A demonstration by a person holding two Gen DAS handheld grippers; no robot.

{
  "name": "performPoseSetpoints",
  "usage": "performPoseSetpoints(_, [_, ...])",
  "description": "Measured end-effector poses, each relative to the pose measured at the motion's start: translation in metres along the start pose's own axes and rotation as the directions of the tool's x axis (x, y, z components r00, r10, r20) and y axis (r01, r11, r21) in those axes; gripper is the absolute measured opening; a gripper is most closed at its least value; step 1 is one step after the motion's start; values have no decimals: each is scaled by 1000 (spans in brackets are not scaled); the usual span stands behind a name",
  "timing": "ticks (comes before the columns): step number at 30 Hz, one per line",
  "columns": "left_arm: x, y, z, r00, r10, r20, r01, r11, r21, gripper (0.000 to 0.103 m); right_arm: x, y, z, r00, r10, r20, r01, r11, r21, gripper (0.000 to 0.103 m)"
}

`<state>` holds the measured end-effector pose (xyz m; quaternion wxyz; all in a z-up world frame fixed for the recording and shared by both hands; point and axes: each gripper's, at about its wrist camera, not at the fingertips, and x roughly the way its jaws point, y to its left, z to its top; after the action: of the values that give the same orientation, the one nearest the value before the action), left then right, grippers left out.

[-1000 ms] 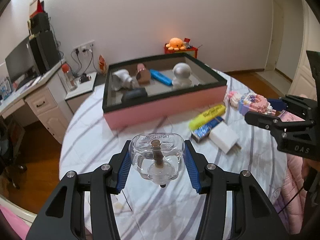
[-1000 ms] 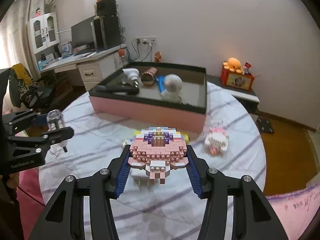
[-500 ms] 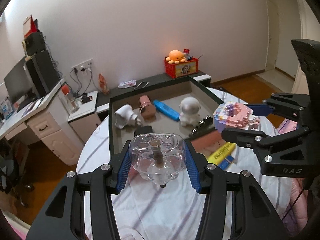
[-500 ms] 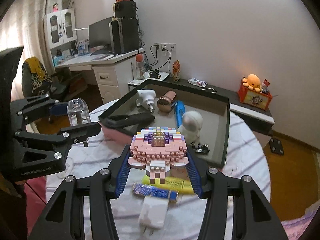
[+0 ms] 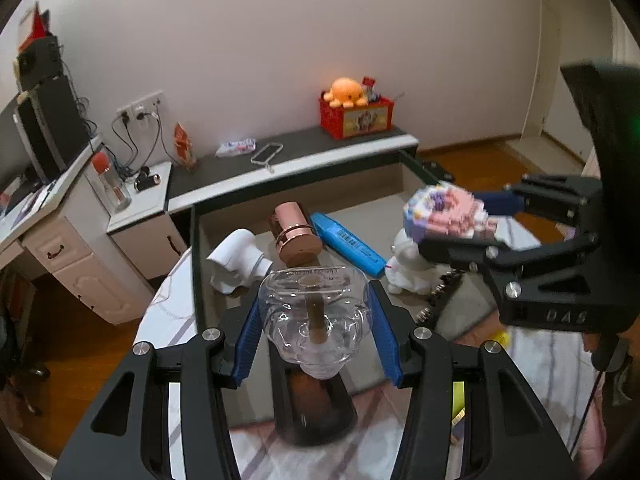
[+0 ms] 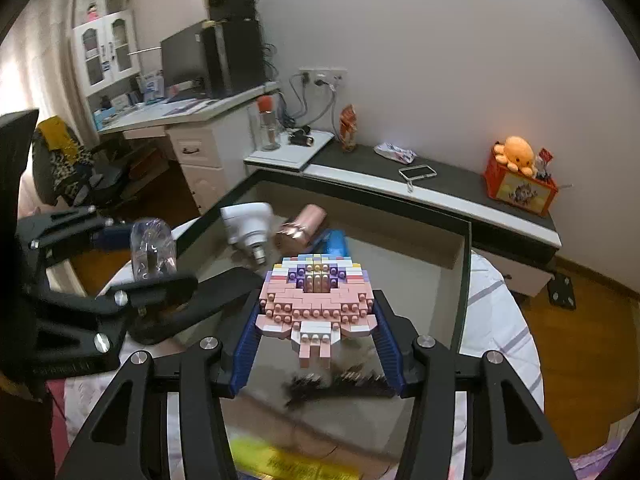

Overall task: Organize rigid objects
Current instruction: 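Carry the glass bottle and block figure over the pink box, then open both tools to release the bottle and block figure into the box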

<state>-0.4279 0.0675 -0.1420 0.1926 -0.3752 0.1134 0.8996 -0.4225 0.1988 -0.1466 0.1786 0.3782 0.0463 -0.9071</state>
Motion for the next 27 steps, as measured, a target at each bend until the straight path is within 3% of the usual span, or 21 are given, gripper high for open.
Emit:
performPoseSetpoints(3, [20, -7, 7, 999, -40, -22, 40, 999, 1, 51, 14, -13, 6, 1000, -7, -17, 7, 1000, 26, 53])
performPoseSetpoints(11, [60, -30, 11, 995, -33, -97, 38, 998, 55, 51, 44, -39, 5, 997, -43, -65, 48, 996, 77, 53])
performPoseSetpoints(19, [57, -32, 10, 994, 11, -107, -3, 997, 79, 52, 48, -53, 3, 998, -28, -54, 35, 992, 125, 54])
performPoseSetpoints(23, [49, -29, 8, 996, 18, -91, -13, 998, 60, 80, 40, -52, 1, 999, -21, -40, 26, 990, 138, 59])
performPoseSetpoints(27, [30, -24, 3, 998, 17, -65, -14, 999, 40, 90, 21, -48, -1, 1000, -16, -14, 18, 990, 141, 62])
